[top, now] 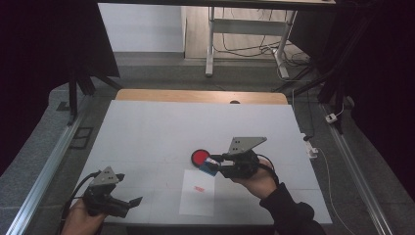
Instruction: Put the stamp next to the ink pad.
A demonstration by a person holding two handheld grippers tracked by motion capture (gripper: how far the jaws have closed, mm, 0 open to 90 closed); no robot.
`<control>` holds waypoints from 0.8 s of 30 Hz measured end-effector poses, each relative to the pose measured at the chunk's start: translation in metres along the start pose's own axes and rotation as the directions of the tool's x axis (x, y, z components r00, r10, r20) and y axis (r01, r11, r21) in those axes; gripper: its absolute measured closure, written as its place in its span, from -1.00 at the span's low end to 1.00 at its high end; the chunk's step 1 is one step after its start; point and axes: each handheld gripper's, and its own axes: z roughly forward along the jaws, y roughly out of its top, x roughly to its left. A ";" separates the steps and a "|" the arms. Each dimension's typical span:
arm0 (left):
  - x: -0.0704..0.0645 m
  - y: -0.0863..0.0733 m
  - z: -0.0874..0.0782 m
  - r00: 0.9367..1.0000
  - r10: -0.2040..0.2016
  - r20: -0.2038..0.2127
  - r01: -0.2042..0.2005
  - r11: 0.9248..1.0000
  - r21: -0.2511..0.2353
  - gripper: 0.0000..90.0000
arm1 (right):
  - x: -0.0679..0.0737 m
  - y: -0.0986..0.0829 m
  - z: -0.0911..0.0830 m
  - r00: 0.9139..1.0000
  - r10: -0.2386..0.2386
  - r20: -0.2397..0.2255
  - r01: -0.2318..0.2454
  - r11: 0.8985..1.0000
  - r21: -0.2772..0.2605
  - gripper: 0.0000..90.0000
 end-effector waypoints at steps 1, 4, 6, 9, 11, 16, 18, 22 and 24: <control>0.000 0.000 0.000 1.000 0.000 0.001 0.000 1.000 -0.002 -1.00 | -0.001 0.000 -0.001 1.000 0.002 0.007 -0.002 1.000 0.002 0.55; 0.001 -0.001 -0.001 1.000 -0.009 0.002 0.009 1.000 -0.012 -1.00 | -0.003 -0.002 -0.002 1.000 0.009 0.027 -0.009 1.000 0.018 0.55; 0.001 -0.001 -0.002 1.000 -0.014 0.000 0.014 1.000 -0.014 -1.00 | -0.004 -0.003 -0.003 0.999 0.016 0.037 -0.017 1.000 0.022 0.55; 0.001 -0.002 -0.003 1.000 -0.012 -0.008 0.012 1.000 -0.010 -1.00 | -0.006 -0.006 -0.005 0.998 0.025 0.053 -0.027 0.999 0.031 0.55; 0.001 -0.002 -0.003 1.000 -0.011 -0.014 0.011 1.000 -0.008 -1.00 | -0.008 -0.007 -0.006 0.998 0.027 0.064 -0.029 0.999 0.035 0.55; 0.001 -0.002 -0.003 1.000 -0.012 -0.017 0.012 1.000 -0.004 -1.00 | -0.012 -0.010 -0.009 0.995 0.033 0.092 -0.037 0.998 0.042 0.55; 0.001 -0.002 -0.002 1.000 -0.008 -0.020 0.008 1.000 0.001 -1.00 | -0.014 -0.012 -0.011 0.994 0.035 0.105 -0.040 0.998 0.046 0.55; 0.001 -0.002 -0.002 1.000 -0.012 -0.021 0.012 1.000 0.003 -1.00 | -0.019 -0.017 -0.015 0.989 0.032 0.142 -0.041 0.997 0.063 0.55; 0.001 -0.002 -0.002 1.000 -0.016 -0.018 0.016 1.000 0.001 -1.00 | -0.024 -0.021 -0.017 0.986 0.040 0.162 -0.052 0.996 0.070 0.55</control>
